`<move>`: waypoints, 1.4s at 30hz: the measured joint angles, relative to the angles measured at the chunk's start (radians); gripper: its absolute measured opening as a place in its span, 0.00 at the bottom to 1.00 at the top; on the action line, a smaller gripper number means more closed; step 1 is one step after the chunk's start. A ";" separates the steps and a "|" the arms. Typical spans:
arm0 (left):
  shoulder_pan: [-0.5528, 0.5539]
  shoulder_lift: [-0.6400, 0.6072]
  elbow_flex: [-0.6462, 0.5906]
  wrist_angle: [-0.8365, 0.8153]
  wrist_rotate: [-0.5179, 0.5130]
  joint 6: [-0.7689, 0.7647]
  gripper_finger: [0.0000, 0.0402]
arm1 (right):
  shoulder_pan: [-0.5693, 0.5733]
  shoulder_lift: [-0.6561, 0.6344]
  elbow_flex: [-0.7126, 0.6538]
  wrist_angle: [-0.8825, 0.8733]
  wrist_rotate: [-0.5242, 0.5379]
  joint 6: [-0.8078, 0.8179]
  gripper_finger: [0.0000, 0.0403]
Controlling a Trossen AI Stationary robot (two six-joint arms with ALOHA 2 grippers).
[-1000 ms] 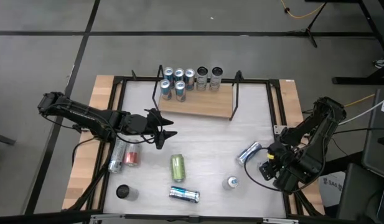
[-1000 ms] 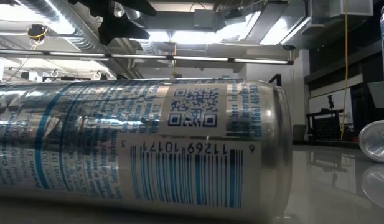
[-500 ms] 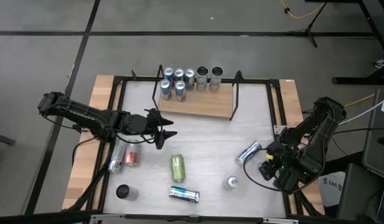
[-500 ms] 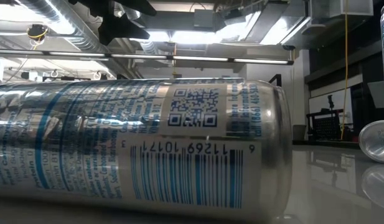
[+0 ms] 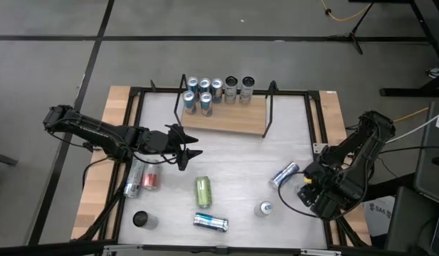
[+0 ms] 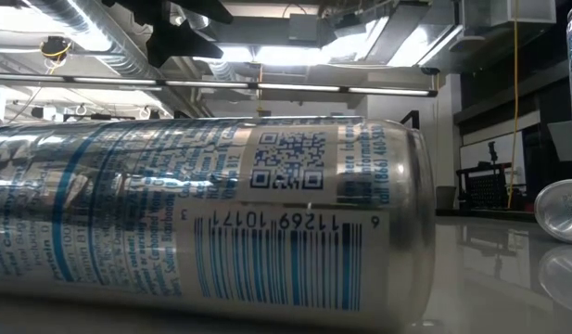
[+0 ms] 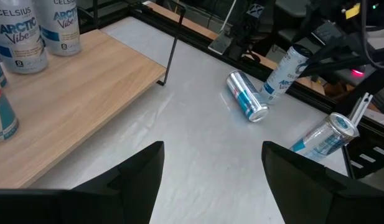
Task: Place canned beverage on shelf
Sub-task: Put the white blue soda can on the shelf
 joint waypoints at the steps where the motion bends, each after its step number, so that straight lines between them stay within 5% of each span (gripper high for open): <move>1: 0.000 0.000 0.000 0.000 0.000 0.000 0.66 | 0.000 0.000 0.000 0.001 -0.001 0.000 0.80; 42: 0.000 0.000 0.000 0.000 0.000 -0.020 0.66 | 0.000 0.002 -0.052 0.087 -0.090 -0.036 0.80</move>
